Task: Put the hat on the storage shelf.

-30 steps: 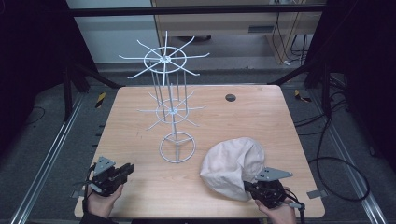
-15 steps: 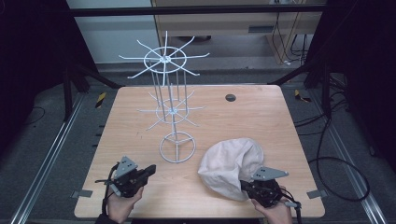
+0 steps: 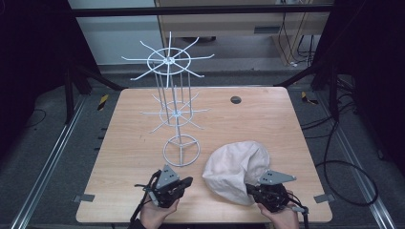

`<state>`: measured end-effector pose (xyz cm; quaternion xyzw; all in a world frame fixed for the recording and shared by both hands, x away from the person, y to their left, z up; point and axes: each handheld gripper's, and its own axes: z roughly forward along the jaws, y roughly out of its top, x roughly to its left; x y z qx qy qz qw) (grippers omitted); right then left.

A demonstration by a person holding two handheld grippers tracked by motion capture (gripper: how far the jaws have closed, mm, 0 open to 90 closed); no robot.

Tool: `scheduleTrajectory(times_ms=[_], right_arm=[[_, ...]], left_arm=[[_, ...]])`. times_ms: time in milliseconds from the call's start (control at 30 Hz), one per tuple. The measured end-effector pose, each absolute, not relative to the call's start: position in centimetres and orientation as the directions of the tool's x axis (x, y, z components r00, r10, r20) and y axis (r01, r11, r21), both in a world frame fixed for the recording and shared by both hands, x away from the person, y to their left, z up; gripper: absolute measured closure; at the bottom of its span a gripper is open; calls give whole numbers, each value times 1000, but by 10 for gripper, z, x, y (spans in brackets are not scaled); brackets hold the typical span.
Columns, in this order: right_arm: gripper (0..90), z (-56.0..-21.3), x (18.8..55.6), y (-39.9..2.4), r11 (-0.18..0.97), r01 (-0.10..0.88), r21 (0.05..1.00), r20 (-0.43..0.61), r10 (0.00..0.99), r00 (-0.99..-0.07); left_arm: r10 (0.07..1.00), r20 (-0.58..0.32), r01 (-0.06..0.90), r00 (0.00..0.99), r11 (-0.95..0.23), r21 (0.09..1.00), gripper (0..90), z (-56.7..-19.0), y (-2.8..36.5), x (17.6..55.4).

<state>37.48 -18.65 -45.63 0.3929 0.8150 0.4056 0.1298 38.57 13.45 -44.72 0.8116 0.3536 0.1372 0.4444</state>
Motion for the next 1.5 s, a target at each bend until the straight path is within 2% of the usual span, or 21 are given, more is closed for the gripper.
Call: scheduleTrajectory(times_ms=[333, 667, 1033, 1267, 1500], right_arm=[[900, -456, 374, -186, 362, 531, 766, 101, 749, -655], [900, -458, 377, -181, 355, 521, 776, 95, 751, -653], [900, -461, 385, -171, 325, 505, 800, 94, 762, -641], [900, -463, 392, -171, 294, 508, 810, 125, 758, -640], [900, -450, 387, -194, 225, 471, 853, 131, 782, -610]], left_arm=[[667, -72, 452, 742, -418, 788, 896, -464, 92, 395], [702, -104, 477, 704, -360, 802, 896, -471, 81, 426], [733, -77, 461, 676, -338, 821, 896, -472, 69, 454], [743, -54, 456, 667, -350, 818, 894, -470, 71, 462], [750, -26, 430, 661, -350, 832, 879, -457, 100, 450]])
